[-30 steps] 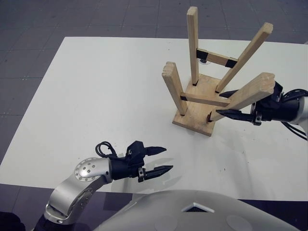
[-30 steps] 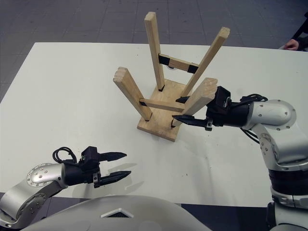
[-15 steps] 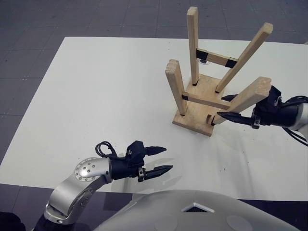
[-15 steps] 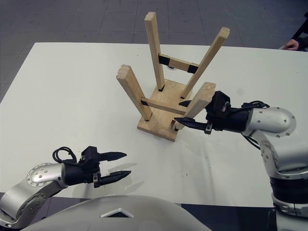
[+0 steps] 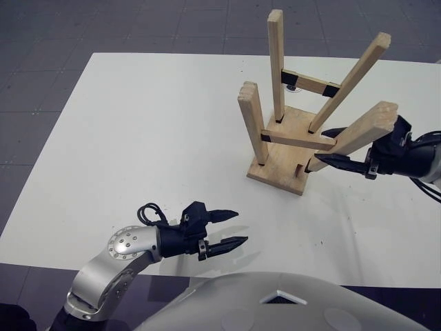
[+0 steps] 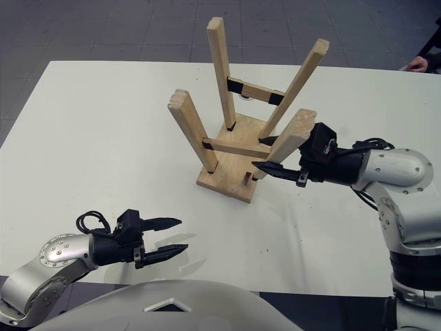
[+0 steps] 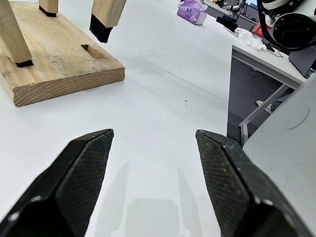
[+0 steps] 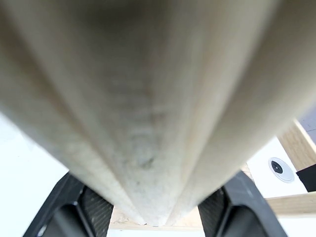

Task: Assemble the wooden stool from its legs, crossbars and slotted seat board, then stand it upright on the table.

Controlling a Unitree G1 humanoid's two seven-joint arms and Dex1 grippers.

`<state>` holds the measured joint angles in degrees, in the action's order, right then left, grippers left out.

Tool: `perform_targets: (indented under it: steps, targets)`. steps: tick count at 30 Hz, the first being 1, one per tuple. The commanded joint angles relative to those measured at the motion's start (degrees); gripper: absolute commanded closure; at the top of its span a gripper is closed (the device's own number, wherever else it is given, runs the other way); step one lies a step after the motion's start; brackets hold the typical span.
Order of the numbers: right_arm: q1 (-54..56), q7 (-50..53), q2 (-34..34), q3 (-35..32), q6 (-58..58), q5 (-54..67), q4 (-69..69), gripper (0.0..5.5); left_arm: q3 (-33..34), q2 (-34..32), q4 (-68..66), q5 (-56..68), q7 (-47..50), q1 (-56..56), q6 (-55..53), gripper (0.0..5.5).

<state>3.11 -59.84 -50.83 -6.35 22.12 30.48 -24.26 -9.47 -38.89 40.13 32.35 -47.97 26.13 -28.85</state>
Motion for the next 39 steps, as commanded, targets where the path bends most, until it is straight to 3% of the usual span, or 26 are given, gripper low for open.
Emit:
perform_targets:
  steps: [1,13,39]
  targets:
    - [-0.6,-0.3,-1.6,-3.4,0.0,0.3,-1.0,3.47,-0.2,-0.3,-0.5,-0.7,0.7,-0.5,-0.1,2.42]
    - [-4.5,-0.6,-1.2,-5.8,-1.4,-0.2,-1.7,3.47,0.0,-0.5,-0.4,-0.6,0.5,-0.3,0.0,2.42]
    - [-3.4,1.2,5.1,-1.6,-3.1,-0.4,-0.1,3.47,-0.1,-0.7,-0.5,-0.5,0.4,-0.7,-0.3,2.42]
